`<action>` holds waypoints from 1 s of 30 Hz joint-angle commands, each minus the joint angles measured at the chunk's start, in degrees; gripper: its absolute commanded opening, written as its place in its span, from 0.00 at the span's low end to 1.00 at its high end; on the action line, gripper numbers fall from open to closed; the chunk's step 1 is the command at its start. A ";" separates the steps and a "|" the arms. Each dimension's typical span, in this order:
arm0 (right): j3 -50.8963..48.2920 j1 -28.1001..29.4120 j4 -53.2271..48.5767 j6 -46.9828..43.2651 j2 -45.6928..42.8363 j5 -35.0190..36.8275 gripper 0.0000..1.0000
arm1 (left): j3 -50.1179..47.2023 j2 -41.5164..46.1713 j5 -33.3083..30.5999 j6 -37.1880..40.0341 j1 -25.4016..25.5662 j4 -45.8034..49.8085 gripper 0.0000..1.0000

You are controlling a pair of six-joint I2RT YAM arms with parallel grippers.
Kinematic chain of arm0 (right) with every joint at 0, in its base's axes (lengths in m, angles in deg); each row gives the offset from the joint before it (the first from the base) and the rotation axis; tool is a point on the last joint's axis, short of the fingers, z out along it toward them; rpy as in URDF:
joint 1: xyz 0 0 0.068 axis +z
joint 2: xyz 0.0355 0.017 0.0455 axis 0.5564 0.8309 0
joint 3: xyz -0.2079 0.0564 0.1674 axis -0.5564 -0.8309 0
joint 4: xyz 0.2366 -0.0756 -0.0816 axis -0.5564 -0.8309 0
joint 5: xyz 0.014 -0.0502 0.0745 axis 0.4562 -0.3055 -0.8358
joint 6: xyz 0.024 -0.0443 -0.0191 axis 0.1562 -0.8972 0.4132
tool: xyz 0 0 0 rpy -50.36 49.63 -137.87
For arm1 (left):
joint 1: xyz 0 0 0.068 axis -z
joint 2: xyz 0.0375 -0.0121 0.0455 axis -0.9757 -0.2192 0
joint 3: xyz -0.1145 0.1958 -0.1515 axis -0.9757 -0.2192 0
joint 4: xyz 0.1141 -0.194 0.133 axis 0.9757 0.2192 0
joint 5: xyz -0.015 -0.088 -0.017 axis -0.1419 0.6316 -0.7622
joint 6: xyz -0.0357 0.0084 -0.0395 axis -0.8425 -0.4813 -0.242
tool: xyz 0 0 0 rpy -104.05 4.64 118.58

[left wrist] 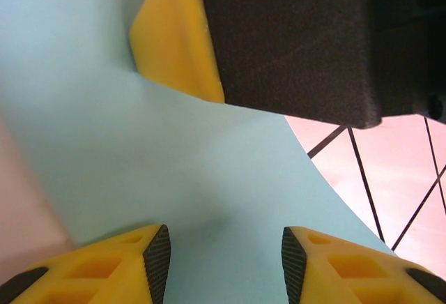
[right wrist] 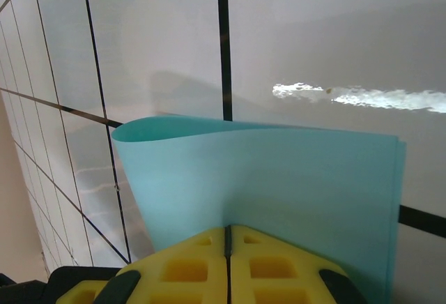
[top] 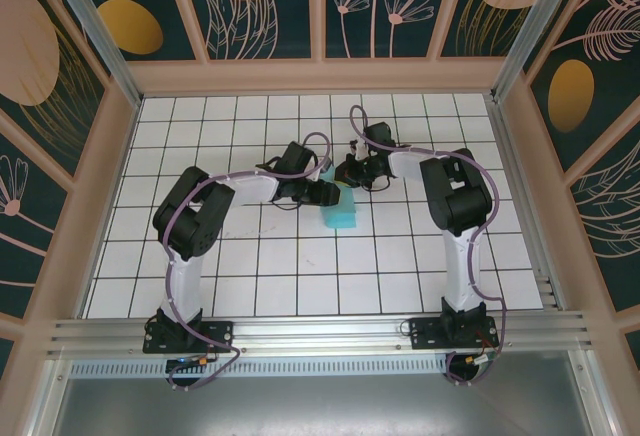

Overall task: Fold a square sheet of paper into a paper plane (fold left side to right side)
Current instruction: First fold the square sheet of paper in half at the center of the table.

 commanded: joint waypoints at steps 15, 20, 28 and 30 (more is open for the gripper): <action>-0.08 0.19 -5.21 -0.34 2.51 5.83 0.08 | -7.81 4.12 3.71 1.04 3.38 1.08 0.50; -0.11 0.16 -5.19 -0.34 2.56 5.81 0.08 | -8.45 4.63 4.13 1.00 4.24 0.75 0.50; -0.31 0.19 -5.19 -0.26 2.55 5.77 0.08 | -9.74 5.39 4.59 0.81 5.17 0.46 0.50; -0.34 0.16 -5.19 -0.25 2.57 5.75 0.08 | -10.03 5.59 4.55 0.78 5.51 0.49 0.50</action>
